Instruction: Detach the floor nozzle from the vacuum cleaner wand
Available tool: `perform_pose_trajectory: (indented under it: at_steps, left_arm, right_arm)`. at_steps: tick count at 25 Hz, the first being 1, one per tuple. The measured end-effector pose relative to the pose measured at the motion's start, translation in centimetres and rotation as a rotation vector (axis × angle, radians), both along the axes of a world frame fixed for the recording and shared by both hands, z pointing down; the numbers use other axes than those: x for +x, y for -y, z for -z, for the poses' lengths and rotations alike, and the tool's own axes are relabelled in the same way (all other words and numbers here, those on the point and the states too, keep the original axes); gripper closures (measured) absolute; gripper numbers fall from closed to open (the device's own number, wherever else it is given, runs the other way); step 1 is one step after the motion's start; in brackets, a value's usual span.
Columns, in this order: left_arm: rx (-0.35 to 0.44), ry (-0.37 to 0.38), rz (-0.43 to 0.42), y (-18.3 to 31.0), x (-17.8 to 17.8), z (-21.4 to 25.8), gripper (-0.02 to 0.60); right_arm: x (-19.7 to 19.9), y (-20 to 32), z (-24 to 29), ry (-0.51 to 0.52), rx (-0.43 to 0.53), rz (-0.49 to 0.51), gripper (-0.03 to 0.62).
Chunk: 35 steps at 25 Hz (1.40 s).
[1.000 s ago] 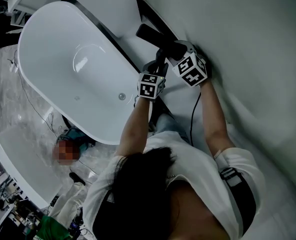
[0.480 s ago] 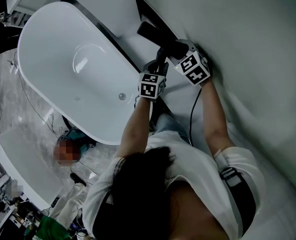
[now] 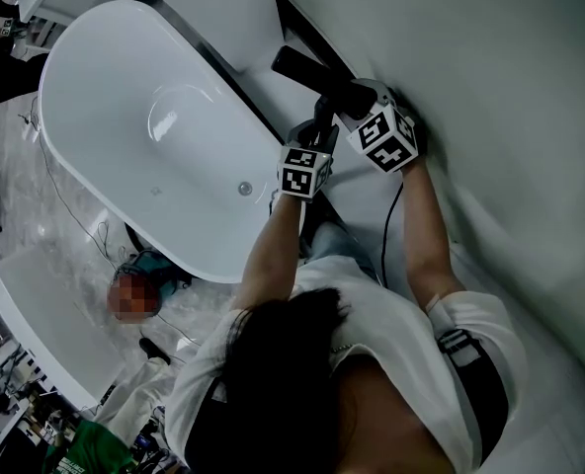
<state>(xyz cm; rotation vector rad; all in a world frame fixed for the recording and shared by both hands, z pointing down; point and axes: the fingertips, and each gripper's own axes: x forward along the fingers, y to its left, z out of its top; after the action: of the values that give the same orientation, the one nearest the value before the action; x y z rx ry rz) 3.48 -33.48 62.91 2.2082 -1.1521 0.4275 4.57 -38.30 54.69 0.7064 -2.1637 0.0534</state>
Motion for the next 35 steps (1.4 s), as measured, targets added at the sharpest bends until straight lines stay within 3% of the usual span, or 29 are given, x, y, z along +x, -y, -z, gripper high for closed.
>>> perform_pose_trajectory:
  at_steps: [3, 5, 9, 19, 35]
  left_arm:
    - [0.001, -0.014, 0.007, -0.3, -1.1, 0.1, 0.449]
    - [0.002, -0.016, 0.011, -0.4, -1.3, -0.1, 0.449]
    - [-0.011, -0.007, 0.02, -0.2, -1.4, -0.3, 0.449]
    - [-0.009, -0.008, 0.026, -0.6, -1.2, 0.0, 0.448]
    - [-0.018, 0.08, 0.034, 0.0, -1.5, -0.8, 0.448]
  right_arm:
    - [2.9, 3.8, 5.2, 0.312, 0.0, -0.215, 0.381]
    - [4.8, 6.2, 9.8, 0.396, 0.068, -0.262, 0.381]
    - [4.8, 7.1, 13.5, 0.389, 0.137, -0.226, 0.381]
    - [4.6, 5.1, 12.4, 0.471, 0.081, -0.29, 0.381]
    - [3.8, 1.2, 11.2, 0.606, 0.014, -0.368, 0.381]
